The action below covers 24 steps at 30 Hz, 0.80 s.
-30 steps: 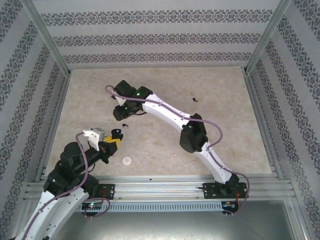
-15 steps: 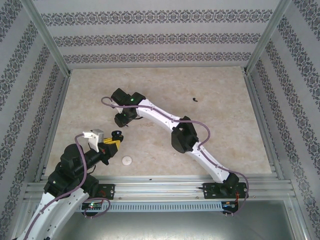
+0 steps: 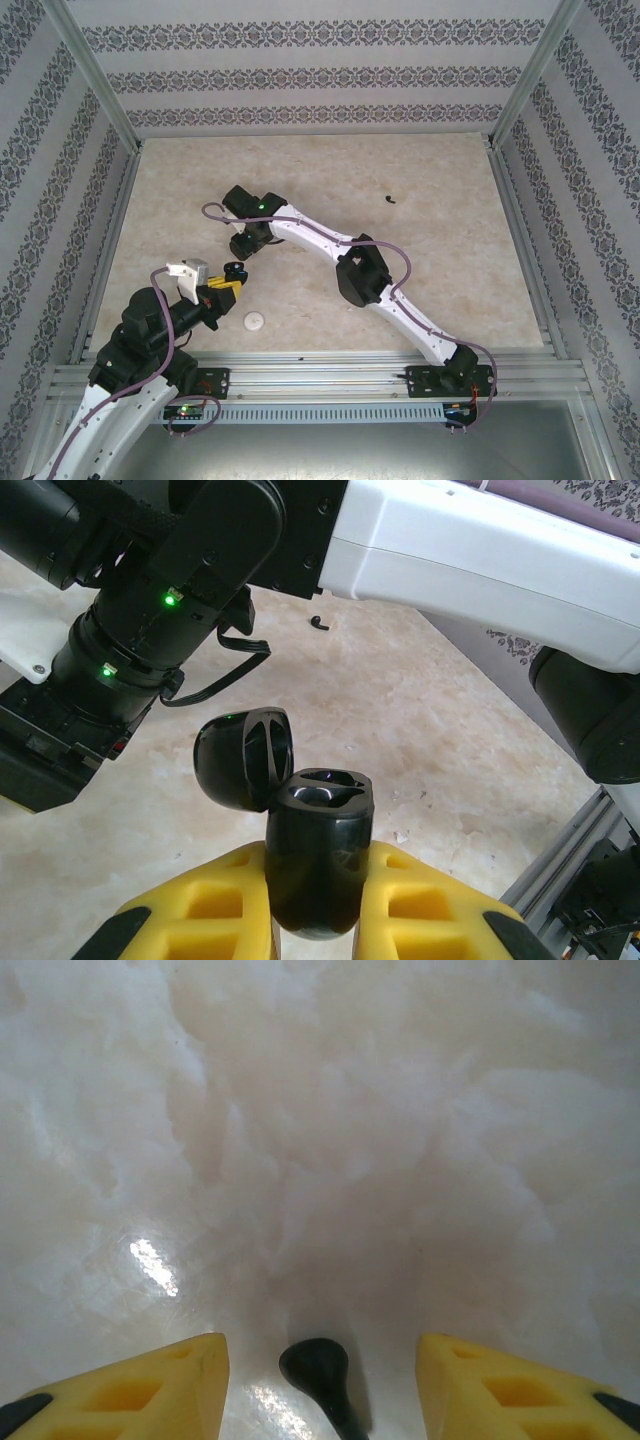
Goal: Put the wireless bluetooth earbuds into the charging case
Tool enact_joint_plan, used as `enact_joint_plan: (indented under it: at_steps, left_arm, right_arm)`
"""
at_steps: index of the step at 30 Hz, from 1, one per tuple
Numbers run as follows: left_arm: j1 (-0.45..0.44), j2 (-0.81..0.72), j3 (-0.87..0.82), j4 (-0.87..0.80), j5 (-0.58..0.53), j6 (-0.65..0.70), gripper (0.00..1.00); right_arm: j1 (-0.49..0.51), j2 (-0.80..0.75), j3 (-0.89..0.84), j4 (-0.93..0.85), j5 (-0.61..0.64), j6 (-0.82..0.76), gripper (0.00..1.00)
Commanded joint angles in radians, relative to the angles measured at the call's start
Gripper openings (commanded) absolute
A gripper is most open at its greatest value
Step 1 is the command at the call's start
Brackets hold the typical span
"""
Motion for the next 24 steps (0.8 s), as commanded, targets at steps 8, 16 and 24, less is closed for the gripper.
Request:
enact_joint_plan:
  at_steps: [8, 16, 24]
  left_arm:
    - [-0.007, 0.008, -0.008, 0.019, 0.011, -0.011, 0.00]
    - [-0.007, 0.010, -0.006, 0.018, 0.010, -0.014, 0.00]
    - [-0.007, 0.024, -0.008, 0.038, 0.018, -0.024, 0.00]
  right_arm:
    - [0.012, 0.053, 0.024, -0.039, -0.015, -0.036, 0.39]
    - [0.003, 0.011, -0.021, -0.066, -0.013, 0.003, 0.25]
    - [-0.034, -0.163, -0.279, -0.023, 0.003, 0.086, 0.21]
